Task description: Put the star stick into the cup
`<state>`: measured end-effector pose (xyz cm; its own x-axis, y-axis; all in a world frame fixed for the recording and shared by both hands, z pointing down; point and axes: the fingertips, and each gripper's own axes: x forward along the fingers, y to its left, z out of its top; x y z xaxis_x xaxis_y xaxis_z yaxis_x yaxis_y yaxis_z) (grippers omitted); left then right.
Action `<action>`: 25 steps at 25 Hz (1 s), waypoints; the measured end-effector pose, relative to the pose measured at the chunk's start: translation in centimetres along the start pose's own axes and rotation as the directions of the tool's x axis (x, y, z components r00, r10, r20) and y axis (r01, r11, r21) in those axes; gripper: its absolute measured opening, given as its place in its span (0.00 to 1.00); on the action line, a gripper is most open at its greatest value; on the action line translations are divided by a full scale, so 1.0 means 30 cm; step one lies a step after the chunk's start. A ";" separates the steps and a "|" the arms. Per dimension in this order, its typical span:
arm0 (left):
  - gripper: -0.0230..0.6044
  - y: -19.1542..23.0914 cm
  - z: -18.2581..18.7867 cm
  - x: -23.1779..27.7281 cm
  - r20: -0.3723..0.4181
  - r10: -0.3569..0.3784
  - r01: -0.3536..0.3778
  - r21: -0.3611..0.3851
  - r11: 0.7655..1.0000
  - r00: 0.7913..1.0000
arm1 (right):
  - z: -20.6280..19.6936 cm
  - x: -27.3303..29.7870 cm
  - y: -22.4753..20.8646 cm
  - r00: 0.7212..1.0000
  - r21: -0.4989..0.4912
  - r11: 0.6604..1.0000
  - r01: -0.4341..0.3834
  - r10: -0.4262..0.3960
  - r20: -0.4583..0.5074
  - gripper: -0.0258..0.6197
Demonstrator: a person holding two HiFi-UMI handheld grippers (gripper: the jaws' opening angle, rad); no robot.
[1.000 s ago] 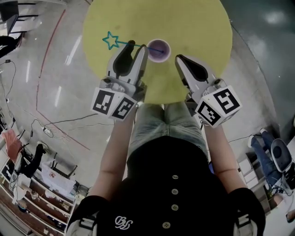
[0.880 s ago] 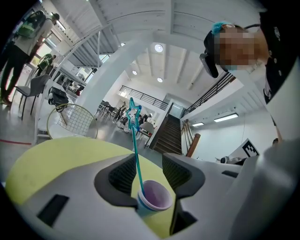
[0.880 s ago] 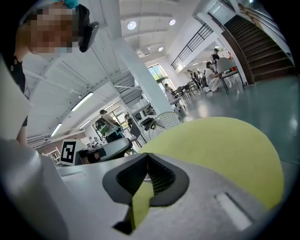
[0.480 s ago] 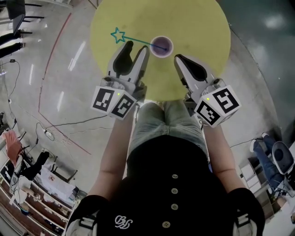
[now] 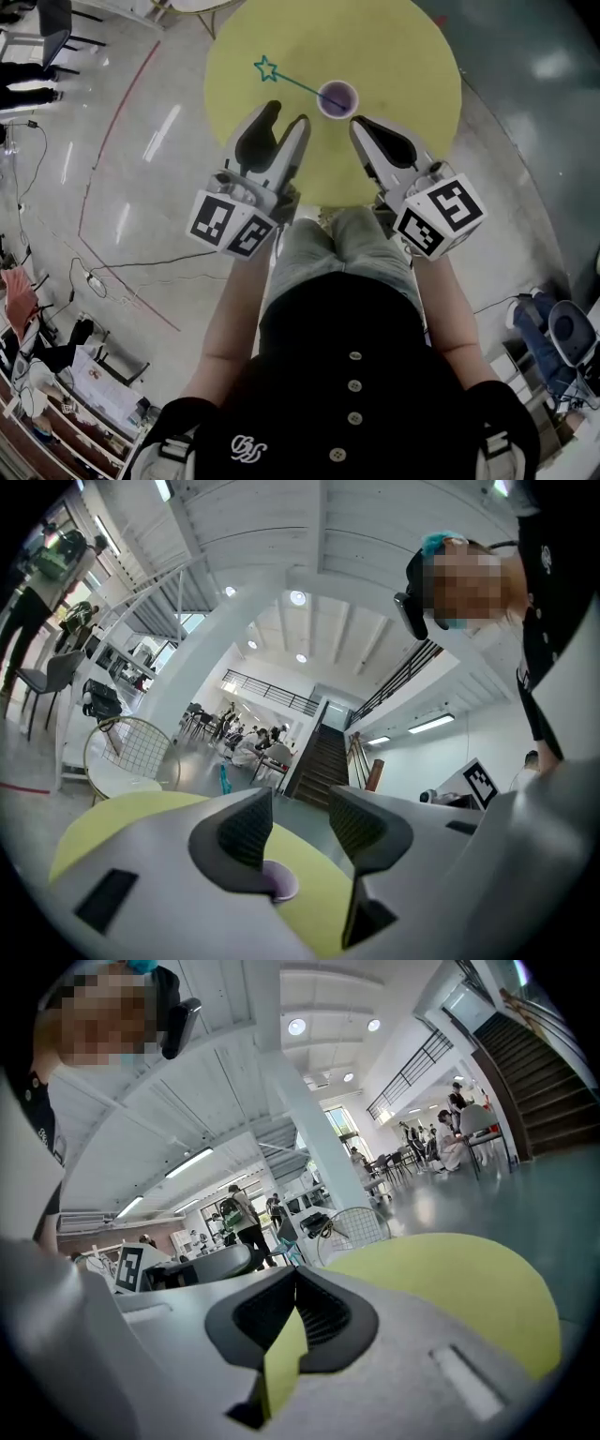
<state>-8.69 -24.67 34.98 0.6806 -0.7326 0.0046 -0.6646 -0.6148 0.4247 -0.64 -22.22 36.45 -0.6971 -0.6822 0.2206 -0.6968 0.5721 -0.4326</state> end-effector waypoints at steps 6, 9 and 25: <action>0.34 -0.053 0.013 -0.034 -0.020 -0.051 0.051 -0.008 0.999 0.998 | 0.027 -0.014 0.054 1.000 -0.047 0.999 -0.008 0.007 -0.009 0.04; 0.26 -0.098 0.035 -0.050 -0.011 -0.091 0.091 0.004 0.996 0.996 | 0.034 -0.022 0.078 1.000 -0.068 0.998 -0.014 0.013 -0.011 0.04; 0.08 -0.216 0.015 -0.098 -0.064 -0.157 0.156 -0.018 0.988 0.986 | 0.043 -0.064 0.163 0.999 -0.119 0.992 -0.048 0.047 -0.013 0.04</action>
<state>-6.53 -18.66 31.81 0.7947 -0.6070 -0.0038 -0.5449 -0.7161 0.4362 -2.50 -18.71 32.78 -0.7311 -0.6488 0.2109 -0.6776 0.6543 -0.3358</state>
